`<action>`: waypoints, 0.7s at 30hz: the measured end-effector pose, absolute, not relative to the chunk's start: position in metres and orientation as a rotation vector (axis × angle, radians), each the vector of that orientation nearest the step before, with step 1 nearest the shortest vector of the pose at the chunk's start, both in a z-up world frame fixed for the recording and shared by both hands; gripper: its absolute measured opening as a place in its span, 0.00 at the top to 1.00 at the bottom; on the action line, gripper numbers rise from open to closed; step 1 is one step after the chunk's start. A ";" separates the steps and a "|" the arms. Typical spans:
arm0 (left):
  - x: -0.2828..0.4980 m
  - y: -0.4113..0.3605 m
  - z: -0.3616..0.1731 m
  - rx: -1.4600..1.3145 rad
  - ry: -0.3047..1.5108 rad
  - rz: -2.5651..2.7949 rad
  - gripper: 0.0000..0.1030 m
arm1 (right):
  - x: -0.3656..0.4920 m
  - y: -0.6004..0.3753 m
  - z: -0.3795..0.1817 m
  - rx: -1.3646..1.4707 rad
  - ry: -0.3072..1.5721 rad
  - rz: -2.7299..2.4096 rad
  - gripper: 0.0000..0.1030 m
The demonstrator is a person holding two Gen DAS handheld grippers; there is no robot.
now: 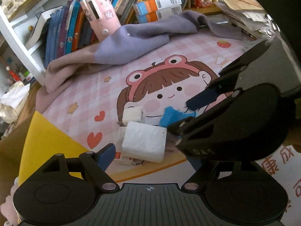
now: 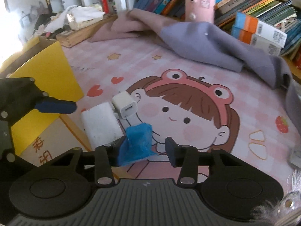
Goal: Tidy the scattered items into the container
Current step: 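Grasp white charger with left tool while right tool grasps blue clip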
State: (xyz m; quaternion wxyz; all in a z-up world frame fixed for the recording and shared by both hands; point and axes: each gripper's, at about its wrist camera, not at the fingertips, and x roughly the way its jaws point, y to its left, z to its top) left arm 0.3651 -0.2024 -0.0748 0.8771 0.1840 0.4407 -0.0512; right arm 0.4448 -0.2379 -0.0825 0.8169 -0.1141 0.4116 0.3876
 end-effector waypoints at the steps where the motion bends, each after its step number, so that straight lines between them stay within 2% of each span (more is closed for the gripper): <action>1: 0.367 -0.204 -0.076 0.388 0.919 -0.108 0.20 | 0.445 -0.239 -0.082 -0.232 0.875 0.836 0.71; 5: 0.374 -0.206 -0.078 0.402 0.917 -0.095 0.20 | 0.446 -0.254 -0.075 -0.187 0.830 0.778 0.81; 12: 0.384 -0.204 -0.086 0.409 0.945 -0.086 0.20 | 0.447 -0.295 -0.064 -0.104 0.812 0.670 0.84; 14: 0.386 -0.204 -0.088 0.404 0.949 -0.089 0.25 | 0.447 -0.299 -0.065 -0.105 0.821 0.668 0.84; 16: 0.386 -0.204 -0.088 0.395 0.945 -0.099 0.35 | 0.446 -0.301 -0.066 -0.111 0.830 0.676 0.83; 17: 0.387 -0.204 -0.087 0.395 0.942 -0.100 0.35 | 0.445 -0.301 -0.067 -0.115 0.838 0.678 0.81; 20: 0.385 -0.204 -0.089 0.406 0.925 -0.104 0.35 | 0.440 -0.300 -0.068 -0.140 0.836 0.682 0.61; 21: 0.384 -0.205 -0.089 0.407 0.921 -0.102 0.35 | 0.438 -0.299 -0.069 -0.153 0.836 0.684 0.58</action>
